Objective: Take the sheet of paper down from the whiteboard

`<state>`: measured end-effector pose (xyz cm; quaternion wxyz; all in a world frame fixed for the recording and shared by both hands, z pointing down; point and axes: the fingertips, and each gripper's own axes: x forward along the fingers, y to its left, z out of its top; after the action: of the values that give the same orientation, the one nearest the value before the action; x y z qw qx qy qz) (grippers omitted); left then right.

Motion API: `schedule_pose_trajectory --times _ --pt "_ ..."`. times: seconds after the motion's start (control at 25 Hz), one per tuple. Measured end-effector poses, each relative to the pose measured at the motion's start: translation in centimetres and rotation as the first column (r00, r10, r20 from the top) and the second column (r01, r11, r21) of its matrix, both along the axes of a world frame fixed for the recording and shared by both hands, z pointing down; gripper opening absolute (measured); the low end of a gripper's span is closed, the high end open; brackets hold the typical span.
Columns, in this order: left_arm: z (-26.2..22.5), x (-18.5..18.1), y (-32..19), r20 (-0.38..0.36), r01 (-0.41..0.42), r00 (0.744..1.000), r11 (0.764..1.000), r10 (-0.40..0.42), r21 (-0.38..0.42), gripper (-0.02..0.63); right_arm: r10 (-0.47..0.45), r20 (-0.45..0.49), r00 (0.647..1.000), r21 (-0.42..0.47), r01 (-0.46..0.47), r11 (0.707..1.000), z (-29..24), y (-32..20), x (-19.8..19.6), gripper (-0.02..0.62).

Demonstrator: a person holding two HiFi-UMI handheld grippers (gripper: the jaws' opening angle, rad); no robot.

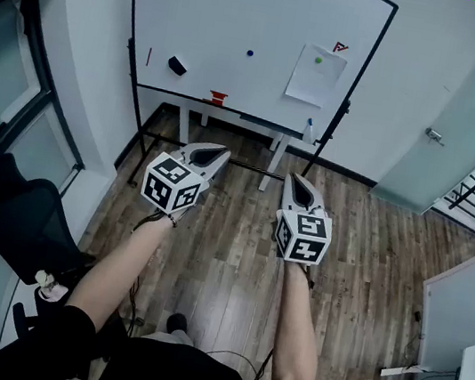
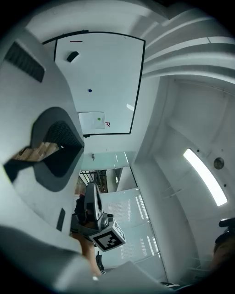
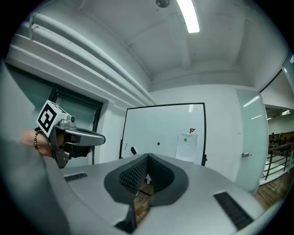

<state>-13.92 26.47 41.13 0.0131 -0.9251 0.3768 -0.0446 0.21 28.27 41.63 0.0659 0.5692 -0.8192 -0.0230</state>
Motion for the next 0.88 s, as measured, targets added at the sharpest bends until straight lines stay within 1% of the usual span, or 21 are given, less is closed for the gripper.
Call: schedule_pose_trajectory --times 0.2,0.4,0.64,0.88 --pt "0.7 -1.4 -3.7 0.006 -0.021 1.000 1.000 0.021 0.000 0.020 0.022 -0.011 1.000 0.006 -0.022 1.000 0.3 -3.5 -1.4 0.025" --pt "1.1 -2.0 -6.6 -0.003 -0.029 1.000 1.000 0.029 0.001 0.020 0.061 -0.032 0.998 0.007 -0.061 0.998 1.2 -5.6 -1.3 0.025" --pt "2.1 -1.1 -9.9 -0.005 -0.042 0.999 0.999 0.042 -0.011 0.020 0.072 -0.037 0.997 0.008 -0.072 0.997 1.4 -9.0 -0.9 0.025" --pt "2.3 0.3 -14.4 -0.015 -0.045 0.999 0.999 0.045 -0.011 0.020 0.061 -0.038 0.997 0.012 -0.061 0.998 1.5 -14.2 -0.6 0.025"
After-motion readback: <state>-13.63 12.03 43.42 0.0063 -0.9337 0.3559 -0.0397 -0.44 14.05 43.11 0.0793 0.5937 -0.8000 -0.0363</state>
